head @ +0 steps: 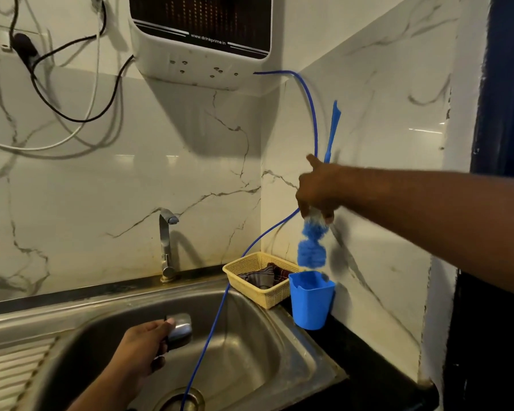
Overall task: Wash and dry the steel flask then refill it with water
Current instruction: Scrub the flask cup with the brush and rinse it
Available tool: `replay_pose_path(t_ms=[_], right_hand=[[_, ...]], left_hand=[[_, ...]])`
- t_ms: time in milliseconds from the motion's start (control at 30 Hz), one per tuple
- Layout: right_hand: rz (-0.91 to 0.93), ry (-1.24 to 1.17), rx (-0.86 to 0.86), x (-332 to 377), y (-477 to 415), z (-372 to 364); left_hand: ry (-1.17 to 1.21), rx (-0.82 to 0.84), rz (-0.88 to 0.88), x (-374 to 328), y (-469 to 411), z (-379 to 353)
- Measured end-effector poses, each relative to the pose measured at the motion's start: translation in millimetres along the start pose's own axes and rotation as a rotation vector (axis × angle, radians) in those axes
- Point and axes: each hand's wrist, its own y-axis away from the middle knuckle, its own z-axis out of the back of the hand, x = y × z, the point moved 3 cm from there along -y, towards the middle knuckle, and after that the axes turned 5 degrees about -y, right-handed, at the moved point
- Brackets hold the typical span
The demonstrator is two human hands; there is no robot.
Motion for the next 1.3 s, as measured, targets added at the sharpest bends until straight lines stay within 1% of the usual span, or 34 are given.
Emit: replay_pose_path(t_ms=[33, 133, 267, 333, 467, 533, 600, 667, 733, 833, 900, 967, 1067, 1133, 1200, 1300], right_hand=[[0.013, 0.018, 0.007, 6, -1, -3], [0.021, 0.080, -0.064, 17, -1, -4], [-0.005, 0.118, 0.003, 27, 1, -9], [-0.035, 0.090, -0.029, 23, 0, -6], [-0.129, -0.118, -0.109, 8, -1, 20], [-0.171, -0.220, -0.155, 14, 0, 33], [-0.180, -0.359, -0.211, 31, 1, 43], [-0.144, -0.579, -0.222, 62, -6, 44], [-0.074, -0.866, -0.206, 112, -20, 36], [0.037, -1.292, -0.209, 191, -44, 15], [0.093, -1.468, -0.190, 234, -61, 5], [0.132, -1.602, -0.195, 260, -73, -5], [0.186, -1.728, -0.250, 281, -83, -18], [0.212, -1.766, -0.295, 282, -81, -19], [0.247, -1.775, -0.349, 281, -78, -16], [0.294, -1.725, -0.368, 280, -74, -11]], left_hand=[[0.005, -0.003, 0.002, -1, 1, 1], [0.010, -0.019, 0.001, -1, 1, 1], [0.010, -0.026, -0.010, -4, 2, 4], [-0.011, -0.039, -0.041, -8, 4, 7], [-0.048, -0.123, -0.149, -23, 2, 24], [-0.048, -0.158, -0.161, -28, -7, 42], [-0.077, -0.150, -0.166, -29, -15, 59], [-0.097, -0.141, -0.184, -24, -19, 70], [-0.066, -0.144, -0.196, -12, -23, 81], [-0.052, -0.152, -0.158, 7, -32, 89], [-0.061, -0.152, -0.138, 14, -39, 92], [-0.034, -0.131, -0.119, 17, -44, 93], [0.018, -0.157, -0.111, 16, -50, 96], [0.071, -0.214, -0.118, 12, -50, 96], [0.093, -0.235, -0.128, 8, -49, 94], [0.063, -0.171, -0.151, 7, -49, 90]])
